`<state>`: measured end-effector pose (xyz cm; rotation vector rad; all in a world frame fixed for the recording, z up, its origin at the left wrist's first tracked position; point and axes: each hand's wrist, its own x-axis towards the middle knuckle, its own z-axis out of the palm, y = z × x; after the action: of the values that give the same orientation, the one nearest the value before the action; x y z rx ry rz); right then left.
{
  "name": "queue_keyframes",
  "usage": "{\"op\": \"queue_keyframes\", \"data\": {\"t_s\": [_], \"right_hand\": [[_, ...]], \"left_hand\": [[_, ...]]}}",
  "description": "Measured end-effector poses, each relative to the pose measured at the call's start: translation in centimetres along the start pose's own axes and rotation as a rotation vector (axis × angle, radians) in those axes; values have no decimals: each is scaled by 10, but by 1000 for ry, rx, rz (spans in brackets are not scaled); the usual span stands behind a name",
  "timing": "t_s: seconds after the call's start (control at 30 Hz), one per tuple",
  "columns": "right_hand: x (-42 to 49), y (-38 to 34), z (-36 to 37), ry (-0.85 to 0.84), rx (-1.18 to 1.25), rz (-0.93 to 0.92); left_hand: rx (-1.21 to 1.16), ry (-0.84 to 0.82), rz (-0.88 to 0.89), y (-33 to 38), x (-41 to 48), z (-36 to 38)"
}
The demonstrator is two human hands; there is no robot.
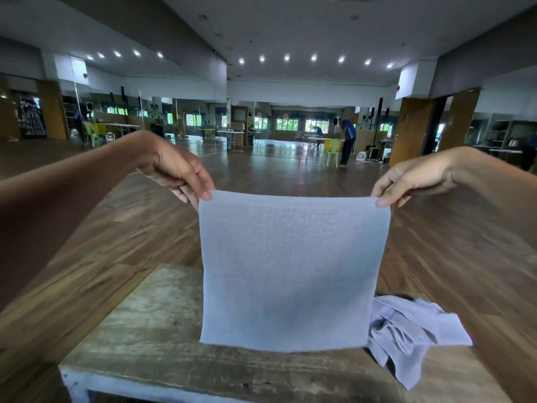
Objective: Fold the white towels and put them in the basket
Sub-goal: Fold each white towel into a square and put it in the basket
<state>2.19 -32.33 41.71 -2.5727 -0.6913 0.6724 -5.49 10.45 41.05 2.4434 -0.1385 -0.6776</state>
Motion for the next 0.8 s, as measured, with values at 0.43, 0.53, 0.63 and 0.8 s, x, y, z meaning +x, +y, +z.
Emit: {"op": "queue_keyframes", "data": {"t_s": [0.43, 0.53, 0.63, 0.8], "right_hand": [[98, 71, 115, 18, -65, 154], [127, 99, 139, 217, -62, 110], [149, 117, 161, 452, -97, 109], [155, 138, 221, 623, -459, 137]], "left_hand": [[218, 5, -125, -85, 118, 91], [183, 255, -12, -111, 155, 117], [264, 569, 23, -128, 182, 144], [381, 778, -9, -162, 202, 201]]}}
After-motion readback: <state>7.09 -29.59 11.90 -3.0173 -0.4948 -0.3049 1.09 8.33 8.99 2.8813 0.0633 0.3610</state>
